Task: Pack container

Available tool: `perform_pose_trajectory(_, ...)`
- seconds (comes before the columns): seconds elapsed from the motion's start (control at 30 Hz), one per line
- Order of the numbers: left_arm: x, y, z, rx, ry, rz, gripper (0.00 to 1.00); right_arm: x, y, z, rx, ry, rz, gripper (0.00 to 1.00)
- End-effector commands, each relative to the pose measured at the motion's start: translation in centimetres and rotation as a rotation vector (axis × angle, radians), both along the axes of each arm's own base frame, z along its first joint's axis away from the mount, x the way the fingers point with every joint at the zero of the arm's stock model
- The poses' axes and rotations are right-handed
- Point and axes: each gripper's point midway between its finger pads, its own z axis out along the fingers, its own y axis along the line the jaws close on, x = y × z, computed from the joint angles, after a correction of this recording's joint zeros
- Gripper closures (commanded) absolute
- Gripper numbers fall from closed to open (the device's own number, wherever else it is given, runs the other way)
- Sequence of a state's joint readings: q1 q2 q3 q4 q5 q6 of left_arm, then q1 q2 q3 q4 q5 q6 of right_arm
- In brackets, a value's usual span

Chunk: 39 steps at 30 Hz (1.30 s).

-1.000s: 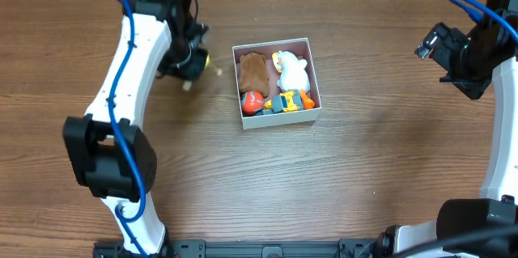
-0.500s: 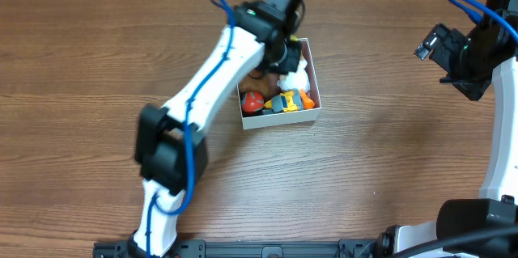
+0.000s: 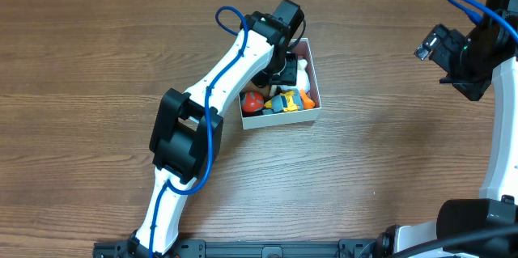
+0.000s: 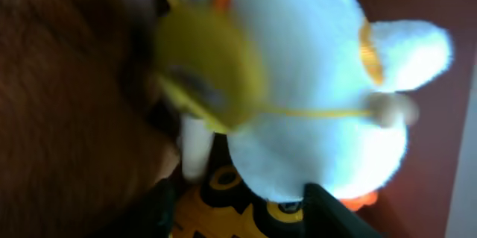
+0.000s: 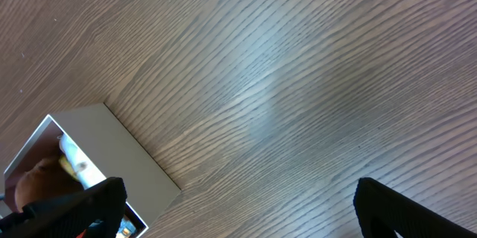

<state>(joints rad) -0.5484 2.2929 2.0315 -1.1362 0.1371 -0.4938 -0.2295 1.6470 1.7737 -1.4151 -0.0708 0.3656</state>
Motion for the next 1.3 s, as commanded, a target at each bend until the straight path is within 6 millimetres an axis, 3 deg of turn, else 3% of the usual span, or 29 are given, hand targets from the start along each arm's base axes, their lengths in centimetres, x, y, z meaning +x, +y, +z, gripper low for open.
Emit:
perform_pose_trajectory(0.0,1.6,-0.6,7.7,-0.062,-0.178,-0.076,0.32,0.1,-0.2,0.2,-0.009,-0.006,-0.006,0.00)
perform_pose_trajectory(0.1,1.8,0.4,13.6,-0.053,-0.303,-0.109,0.19,0.1,-0.2,0.2,-0.009,-0.006,-0.006,0.00)
perform_pose_trajectory(0.17,1.2,2.2,18.1,-0.012,-0.395,-0.131,0.00,0.1,-0.2,0.2,-0.009,-0.007,-0.006,0.00)
perform_pose_trajectory(0.2,0.6,4.0,20.7,0.028,-0.445,-0.129,0.00,0.1,-0.2,0.2,-0.009,-0.007,-0.006,0.00)
perform_pose_trajectory(0.27,-0.3,6.8,23.3,0.081,-0.493,-0.098,0.00,0.2,-0.2,0.2,-0.010,-0.011,-0.006,0.00)
perform_pose_trajectory(0.3,-1.4,10.4,25.6,0.133,-0.521,-0.038,0.00,0.5,-0.3,0.4,-0.014,-0.026,-0.006,0.00)
perform_pose_trajectory(0.37,-2.6,14.5,27.4,0.187,-0.532,0.033,0.00,0.5,-0.3,0.4,-0.015,-0.026,-0.001,0.00)
perform_pose_trajectory(0.43,-4.0,18.9,28.8,0.223,-0.528,0.120,0.00,1.1,0.5,0.6,-0.027,-0.053,0.121,0.00)
perform_pose_trajectory(0.5,-5.3,23.1,29.7,0.252,-0.513,0.216,0.00,1.6,1.9,1.5,-0.032,-0.106,0.221,0.00)
perform_pose_trajectory(0.57,-6.3,25.8,30.0,0.264,-0.496,0.284,0.00,1.8,3.0,3.0,-0.048,-0.162,0.258,0.00)
perform_pose_trajectory(0.63,-7.5,28.8,30.1,0.282,-0.464,0.365,0.00,1.6,4.8,5.9,-0.076,-0.270,0.308,0.00)
perform_pose_trajectory(0.73,-7.6,31.0,30.0,0.300,-0.452,0.430,0.00,0.4,7.2,9.8,-0.105,-0.407,0.373,0.00)
perform_pose_trajectory(0.87,-7.6,31.5,30.0,0.303,-0.451,0.446,0.00,-0.9,8.0,11.5,-0.112,-0.458,0.391,0.00)
perform_pose_trajectory(1.27,-7.6,31.5,30.0,0.303,-0.453,0.446,0.00,-1.0,8.0,10.7,-0.103,-0.419,0.393,0.00)
